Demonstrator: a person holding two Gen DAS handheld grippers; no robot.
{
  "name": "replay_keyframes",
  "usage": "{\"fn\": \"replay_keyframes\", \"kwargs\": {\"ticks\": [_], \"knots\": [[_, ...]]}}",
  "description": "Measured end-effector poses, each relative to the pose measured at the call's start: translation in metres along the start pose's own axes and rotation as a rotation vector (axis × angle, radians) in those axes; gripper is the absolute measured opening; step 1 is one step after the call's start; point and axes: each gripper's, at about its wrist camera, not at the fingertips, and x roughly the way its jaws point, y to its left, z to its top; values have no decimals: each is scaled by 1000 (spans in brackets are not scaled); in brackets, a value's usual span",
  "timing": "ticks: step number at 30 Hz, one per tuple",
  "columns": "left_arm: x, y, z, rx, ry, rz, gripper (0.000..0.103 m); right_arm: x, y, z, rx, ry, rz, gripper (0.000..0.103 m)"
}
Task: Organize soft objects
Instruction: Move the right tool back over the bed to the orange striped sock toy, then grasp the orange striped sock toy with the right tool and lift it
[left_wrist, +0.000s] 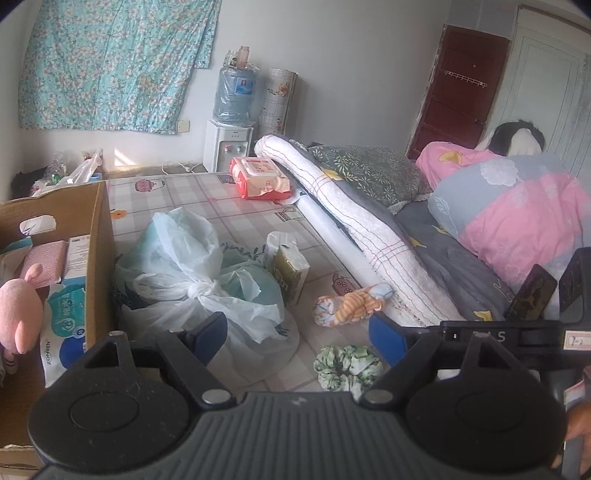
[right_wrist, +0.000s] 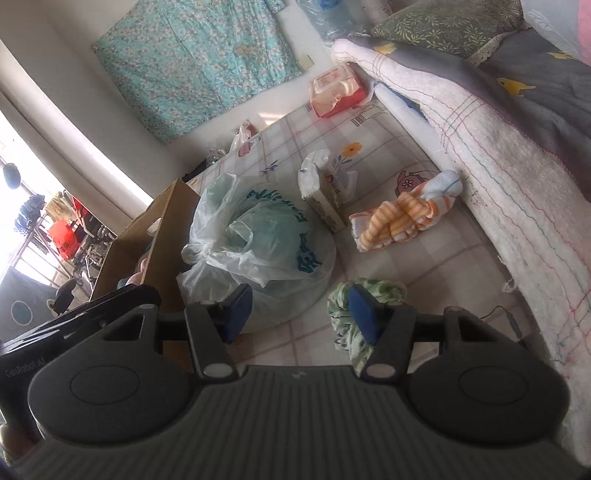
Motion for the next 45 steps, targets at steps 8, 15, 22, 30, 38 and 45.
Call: {"fn": "replay_keyframes", "kwargs": {"ticks": [8, 15, 22, 30, 38, 45], "knots": [[58, -51, -18, 160, -2, -8, 84, 9, -46, 7, 107, 12, -79, 58], [107, -74, -15, 285, -9, 28, 75, 20, -71, 27, 203, -21, -84, 58], [148, -89, -11, 383, 25, 63, 59, 41, -86, 48, 259, -33, -72, 58], [186, -93, -8, 417, 108, 81, 37, 76, -106, 62, 322, 7, -68, 54], [193, -92, -14, 430, 138, 75, 9, 94, -118, 68, 371, 29, -54, 55], [175, -88, -21, 417, 179, 7, 8, 118, -130, 61, 481, 60, -27, 55]]}}
